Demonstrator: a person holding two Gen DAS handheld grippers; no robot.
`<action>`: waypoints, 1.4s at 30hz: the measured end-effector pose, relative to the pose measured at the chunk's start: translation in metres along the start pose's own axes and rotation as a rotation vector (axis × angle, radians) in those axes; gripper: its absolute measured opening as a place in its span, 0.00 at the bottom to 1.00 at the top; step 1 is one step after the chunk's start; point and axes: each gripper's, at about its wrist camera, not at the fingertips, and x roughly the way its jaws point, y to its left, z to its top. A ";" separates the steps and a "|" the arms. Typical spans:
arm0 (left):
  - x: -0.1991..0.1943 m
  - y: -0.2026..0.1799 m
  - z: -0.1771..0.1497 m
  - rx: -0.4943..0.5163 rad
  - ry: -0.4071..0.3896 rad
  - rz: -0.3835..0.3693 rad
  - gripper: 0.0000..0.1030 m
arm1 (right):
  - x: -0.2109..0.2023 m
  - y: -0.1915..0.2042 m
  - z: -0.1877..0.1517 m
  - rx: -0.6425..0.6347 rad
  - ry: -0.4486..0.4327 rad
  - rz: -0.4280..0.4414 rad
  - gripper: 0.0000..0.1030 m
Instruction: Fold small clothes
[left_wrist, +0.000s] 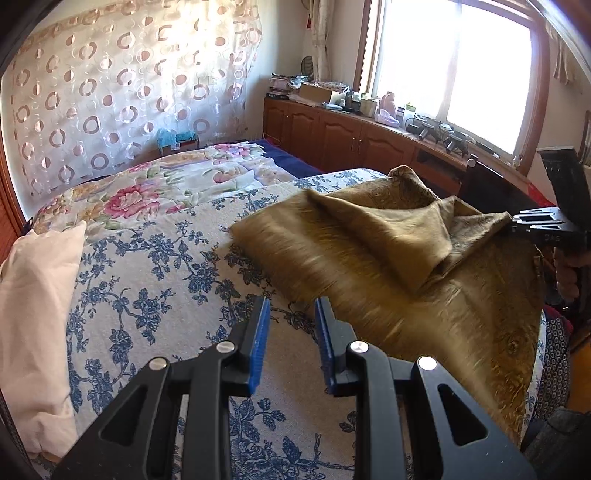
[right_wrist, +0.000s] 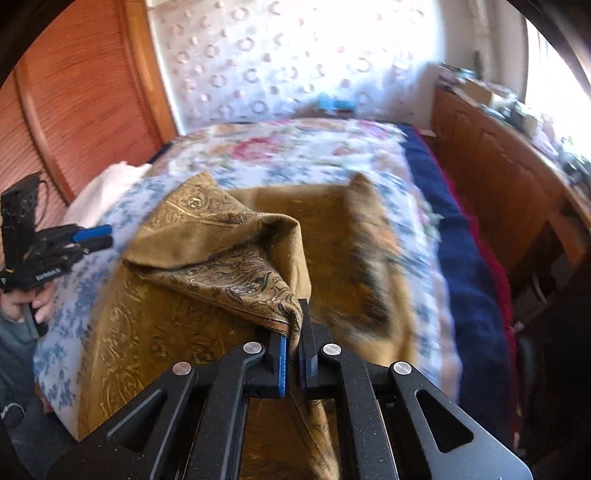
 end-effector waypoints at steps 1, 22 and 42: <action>0.001 -0.001 -0.001 0.001 0.002 -0.001 0.23 | 0.003 -0.007 -0.005 0.007 0.030 -0.027 0.02; 0.007 -0.007 -0.001 0.006 0.019 0.017 0.23 | 0.016 0.068 0.022 -0.195 -0.061 0.039 0.56; 0.005 -0.001 -0.006 -0.012 0.011 0.003 0.23 | 0.098 0.116 0.026 -0.301 0.092 0.086 0.11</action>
